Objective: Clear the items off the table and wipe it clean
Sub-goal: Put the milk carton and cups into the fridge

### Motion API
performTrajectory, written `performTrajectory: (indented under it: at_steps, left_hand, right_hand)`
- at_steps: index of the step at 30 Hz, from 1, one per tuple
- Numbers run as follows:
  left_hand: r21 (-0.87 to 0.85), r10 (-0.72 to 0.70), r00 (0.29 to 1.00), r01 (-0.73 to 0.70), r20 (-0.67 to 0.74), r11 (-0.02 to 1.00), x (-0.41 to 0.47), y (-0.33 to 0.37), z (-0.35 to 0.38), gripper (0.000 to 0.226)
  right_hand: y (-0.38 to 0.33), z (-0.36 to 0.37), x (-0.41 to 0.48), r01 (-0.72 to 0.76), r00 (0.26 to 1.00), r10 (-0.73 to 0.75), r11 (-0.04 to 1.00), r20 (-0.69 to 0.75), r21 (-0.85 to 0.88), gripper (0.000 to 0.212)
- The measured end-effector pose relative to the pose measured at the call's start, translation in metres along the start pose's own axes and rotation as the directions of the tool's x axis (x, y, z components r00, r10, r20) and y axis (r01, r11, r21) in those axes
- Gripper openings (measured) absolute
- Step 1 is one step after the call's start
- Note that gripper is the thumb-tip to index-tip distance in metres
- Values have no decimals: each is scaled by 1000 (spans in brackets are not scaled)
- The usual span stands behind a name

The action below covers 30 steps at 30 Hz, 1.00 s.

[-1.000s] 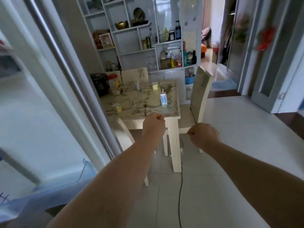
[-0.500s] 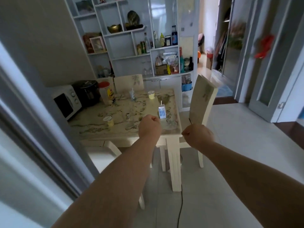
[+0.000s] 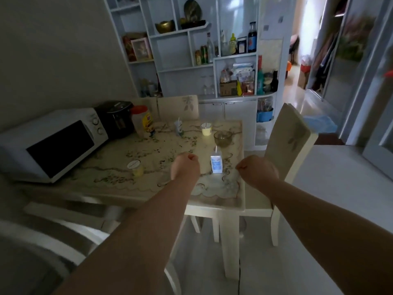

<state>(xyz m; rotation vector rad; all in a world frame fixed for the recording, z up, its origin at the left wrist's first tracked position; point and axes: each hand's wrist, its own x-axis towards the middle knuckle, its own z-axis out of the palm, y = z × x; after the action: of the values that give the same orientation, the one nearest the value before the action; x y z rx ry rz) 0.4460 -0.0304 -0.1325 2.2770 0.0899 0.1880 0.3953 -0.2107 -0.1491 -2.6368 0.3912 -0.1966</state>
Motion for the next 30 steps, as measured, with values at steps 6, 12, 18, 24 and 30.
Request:
performTrajectory:
  at_steps: [6, 12, 18, 24, 30]
  left_hand:
    - [-22, -55, 998, 54, -21, 998, 55, 32, 34, 21]
    - [16, -83, 996, 84, -23, 996, 86, 37, 56, 17]
    - [1, -127, 992, 127, 12, 992, 127, 29, 66, 8]
    - [-63, -124, 992, 125, 12, 990, 194, 13, 68, 8]
    - [-99, -156, 987, 158, 24, 982, 298, -15, 74, 9]
  right_hand:
    - [32, -25, 89, 52, 995, -59, 995, 81, 82, 22]
    - [37, -22, 151, 86, 972, -139, 960, 188, 266, 21]
    - [27, 7, 194, 55, 983, -87, 980, 164, 191, 31]
    - [0, 26, 258, 130, 978, -130, 991, 165, 13, 31]
    - [-37, 69, 346, 91, 978, -90, 996, 186, 6, 36]
